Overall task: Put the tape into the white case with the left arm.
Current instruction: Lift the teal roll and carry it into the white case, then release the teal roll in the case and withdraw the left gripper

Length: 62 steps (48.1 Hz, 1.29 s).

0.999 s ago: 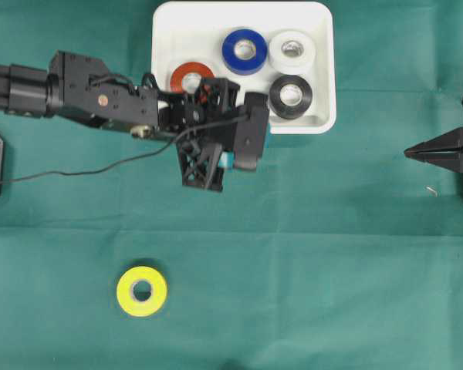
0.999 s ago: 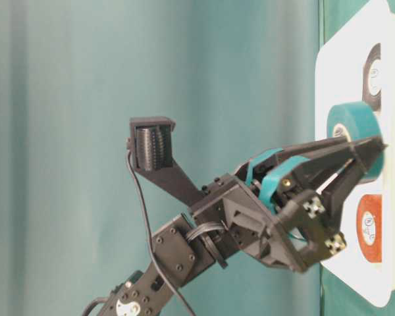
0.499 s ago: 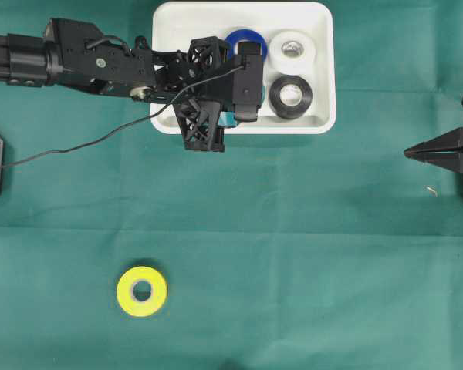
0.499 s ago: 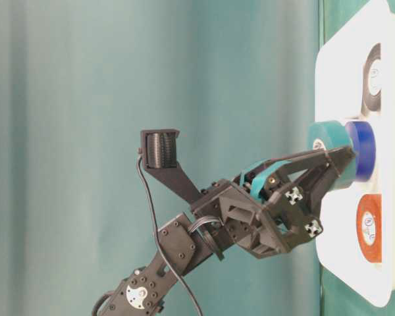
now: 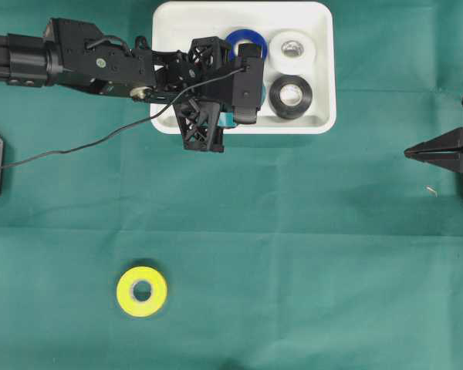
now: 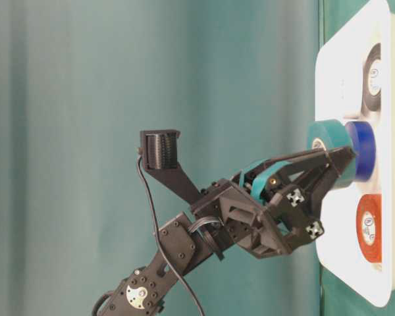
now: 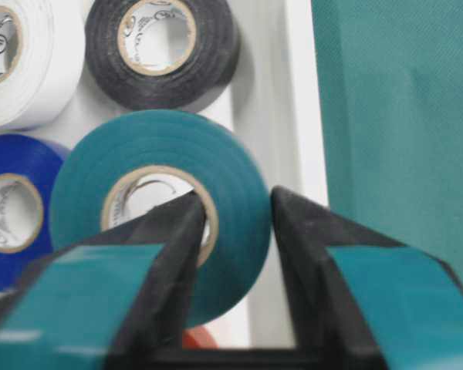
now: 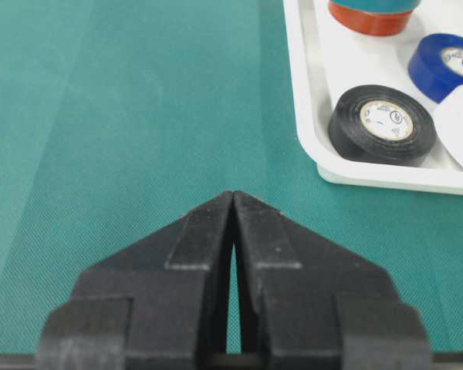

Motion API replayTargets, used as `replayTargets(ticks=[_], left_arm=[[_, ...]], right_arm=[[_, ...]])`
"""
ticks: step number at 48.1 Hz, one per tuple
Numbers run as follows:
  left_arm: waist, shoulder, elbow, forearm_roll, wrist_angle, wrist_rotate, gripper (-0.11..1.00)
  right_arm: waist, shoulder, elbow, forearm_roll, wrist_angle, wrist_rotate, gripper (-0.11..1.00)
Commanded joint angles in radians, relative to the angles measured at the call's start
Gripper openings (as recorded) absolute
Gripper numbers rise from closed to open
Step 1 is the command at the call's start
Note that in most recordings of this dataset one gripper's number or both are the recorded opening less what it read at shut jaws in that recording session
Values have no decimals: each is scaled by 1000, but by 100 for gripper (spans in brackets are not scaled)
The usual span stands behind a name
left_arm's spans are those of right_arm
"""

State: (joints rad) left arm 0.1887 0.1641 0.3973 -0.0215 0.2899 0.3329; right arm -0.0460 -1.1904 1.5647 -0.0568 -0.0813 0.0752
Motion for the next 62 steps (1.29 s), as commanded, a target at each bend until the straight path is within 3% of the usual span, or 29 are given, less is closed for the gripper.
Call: replayTargets(ticks=[1,8,12,36,62], left_arm=[[2,-6,-12,0,-15,5,46],[0,9,-17,-2,-18,6,88],[2,6,-18,0,-20,5,99],[-51,-87,37,-3,-25,-8,100],[-127,-353,325,-5,-219,-69,100]], right_arm=[[-2,8,-11,-2,-11,0,-9],[-2,6,-11,0,-11,0,-9],[-2,8,-11,-2,-11,0,-9],[-2,6,-11,-2,-11,0,-9],[-2,6,-11,-2,-11,0,-9]])
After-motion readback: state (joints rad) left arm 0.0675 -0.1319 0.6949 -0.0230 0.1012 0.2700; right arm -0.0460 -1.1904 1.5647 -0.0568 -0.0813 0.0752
